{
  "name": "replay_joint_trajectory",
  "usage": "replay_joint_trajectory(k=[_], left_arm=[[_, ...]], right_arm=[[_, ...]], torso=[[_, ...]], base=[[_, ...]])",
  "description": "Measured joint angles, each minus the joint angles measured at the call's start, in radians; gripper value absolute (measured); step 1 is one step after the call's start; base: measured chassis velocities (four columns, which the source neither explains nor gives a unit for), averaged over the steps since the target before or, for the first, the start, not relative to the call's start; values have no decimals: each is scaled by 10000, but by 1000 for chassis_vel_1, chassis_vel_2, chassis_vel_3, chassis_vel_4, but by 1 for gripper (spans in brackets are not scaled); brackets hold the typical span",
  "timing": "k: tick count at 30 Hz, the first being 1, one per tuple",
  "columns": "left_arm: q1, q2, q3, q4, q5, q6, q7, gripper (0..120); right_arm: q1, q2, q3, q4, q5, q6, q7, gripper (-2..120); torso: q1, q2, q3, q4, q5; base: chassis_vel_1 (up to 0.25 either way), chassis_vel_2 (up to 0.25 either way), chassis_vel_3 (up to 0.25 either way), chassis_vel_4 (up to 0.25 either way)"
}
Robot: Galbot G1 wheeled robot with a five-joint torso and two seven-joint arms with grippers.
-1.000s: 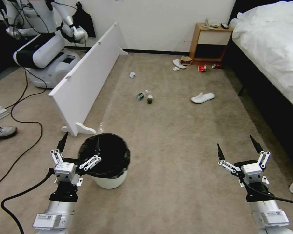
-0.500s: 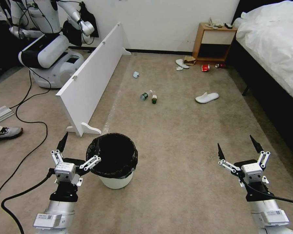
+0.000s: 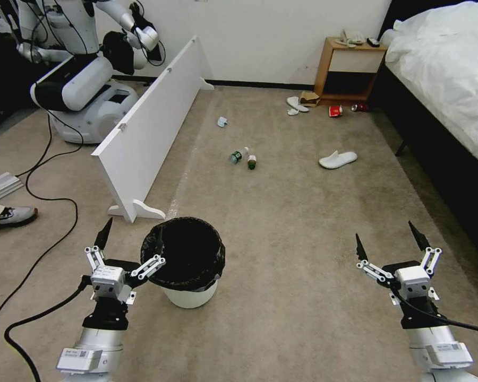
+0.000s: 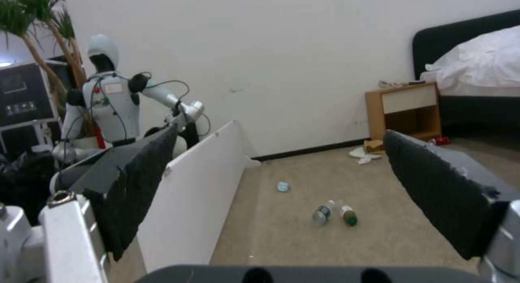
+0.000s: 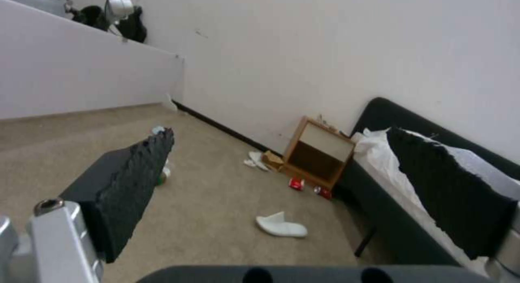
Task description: Pick up the trash bin, then pick up the garbage from the floor and place it into the trash bin.
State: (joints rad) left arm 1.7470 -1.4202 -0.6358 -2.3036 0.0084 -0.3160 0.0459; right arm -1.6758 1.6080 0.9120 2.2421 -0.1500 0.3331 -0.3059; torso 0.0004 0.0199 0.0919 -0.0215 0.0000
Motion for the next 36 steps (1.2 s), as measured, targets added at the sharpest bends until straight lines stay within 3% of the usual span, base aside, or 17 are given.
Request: replay_joint_trajectory(k=[11, 25, 36], left_arm=[[-26, -13, -25, 41, -7, -7, -5, 100], [-80, -23, -52, 67, -15, 1, -65, 100], [-35, -37, -76, 80, -11, -13, -70, 100]], right_arm=[[41, 0, -4, -67, 44, 1, -24, 100], [65, 0, -70, -83, 229, 26, 7, 100], [66, 0, -74, -83, 201, 29, 12, 100]], torso=[[0, 0, 0, 0, 0], [1, 0, 4, -2, 0], [0, 0, -1, 1, -1]], base=[[-25, 18, 18, -21], [-135, 143, 152, -140], [10, -4, -5, 3]])
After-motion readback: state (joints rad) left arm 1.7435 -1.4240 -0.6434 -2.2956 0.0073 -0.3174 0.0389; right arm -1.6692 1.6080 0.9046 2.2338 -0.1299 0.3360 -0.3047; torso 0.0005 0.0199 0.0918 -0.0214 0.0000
